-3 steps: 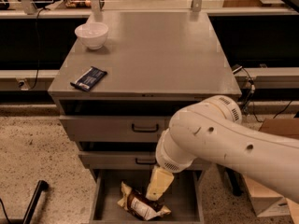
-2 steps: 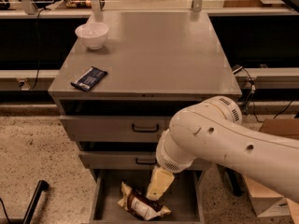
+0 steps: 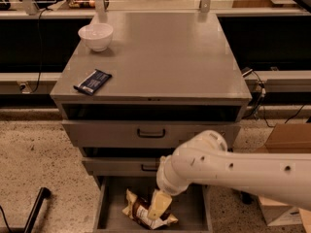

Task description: Pick brown chip bag from bottom drawer and place on counter

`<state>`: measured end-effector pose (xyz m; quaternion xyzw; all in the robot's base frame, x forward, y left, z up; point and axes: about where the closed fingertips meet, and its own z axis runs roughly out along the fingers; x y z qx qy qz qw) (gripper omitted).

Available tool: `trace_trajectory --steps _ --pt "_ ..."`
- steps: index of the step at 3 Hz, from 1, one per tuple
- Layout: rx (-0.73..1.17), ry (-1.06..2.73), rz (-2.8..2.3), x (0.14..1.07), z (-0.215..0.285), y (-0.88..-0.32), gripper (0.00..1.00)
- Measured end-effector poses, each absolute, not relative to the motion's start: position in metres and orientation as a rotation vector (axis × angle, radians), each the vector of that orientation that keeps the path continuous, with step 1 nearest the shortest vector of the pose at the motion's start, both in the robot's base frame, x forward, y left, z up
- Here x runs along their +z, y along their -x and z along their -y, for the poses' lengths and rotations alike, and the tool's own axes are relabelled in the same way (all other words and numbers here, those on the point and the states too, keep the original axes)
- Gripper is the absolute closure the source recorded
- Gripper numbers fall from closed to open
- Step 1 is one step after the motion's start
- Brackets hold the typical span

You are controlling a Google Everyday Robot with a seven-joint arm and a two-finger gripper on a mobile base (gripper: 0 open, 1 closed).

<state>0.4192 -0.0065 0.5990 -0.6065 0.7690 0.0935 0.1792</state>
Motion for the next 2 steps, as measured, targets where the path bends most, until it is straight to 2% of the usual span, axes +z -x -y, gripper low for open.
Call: trace_trajectory --steps 1,2 --pt "0.308 1.711 -2.165 0.518 0.018 -0.397 0.00" --pt "0.290 1.702 -2.057 0.513 0.006 -0.411 0.00"
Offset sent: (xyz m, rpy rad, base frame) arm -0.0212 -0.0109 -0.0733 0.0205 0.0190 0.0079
